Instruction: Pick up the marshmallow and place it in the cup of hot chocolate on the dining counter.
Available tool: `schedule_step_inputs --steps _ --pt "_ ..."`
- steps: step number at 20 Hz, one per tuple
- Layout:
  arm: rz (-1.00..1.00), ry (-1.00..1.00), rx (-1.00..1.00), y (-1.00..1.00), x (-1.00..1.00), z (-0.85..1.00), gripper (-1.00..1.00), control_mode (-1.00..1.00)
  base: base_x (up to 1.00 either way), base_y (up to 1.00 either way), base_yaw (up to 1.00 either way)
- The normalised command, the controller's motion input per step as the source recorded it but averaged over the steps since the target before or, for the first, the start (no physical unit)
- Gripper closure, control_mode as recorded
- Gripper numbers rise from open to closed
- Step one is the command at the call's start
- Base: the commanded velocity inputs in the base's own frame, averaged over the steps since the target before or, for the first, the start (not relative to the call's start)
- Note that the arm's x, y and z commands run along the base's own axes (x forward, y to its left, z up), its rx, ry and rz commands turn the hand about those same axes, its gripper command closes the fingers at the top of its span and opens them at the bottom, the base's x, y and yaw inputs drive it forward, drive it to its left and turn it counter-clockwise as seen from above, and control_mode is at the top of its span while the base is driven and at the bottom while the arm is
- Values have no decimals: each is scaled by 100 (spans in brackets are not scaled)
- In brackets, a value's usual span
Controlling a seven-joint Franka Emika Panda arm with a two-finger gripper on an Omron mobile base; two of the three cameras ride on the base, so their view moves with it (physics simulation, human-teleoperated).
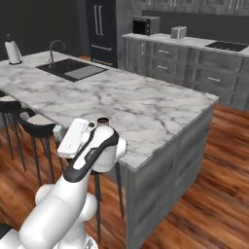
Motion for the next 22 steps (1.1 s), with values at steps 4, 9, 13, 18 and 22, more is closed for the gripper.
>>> schedule_step_inputs --steps 4,9,13,18,22 --pt "0 0 0 0 0 0 100 100 3 72 -63" --pt "0 0 0 0 0 0 100 100 28 36 -41" --pt "0 0 0 0 0 0 100 100 39 52 -29" --pt "0 0 0 0 0 0 100 100 6 87 -23" --pt "0 0 0 0 0 0 100 100 0 90 -23"
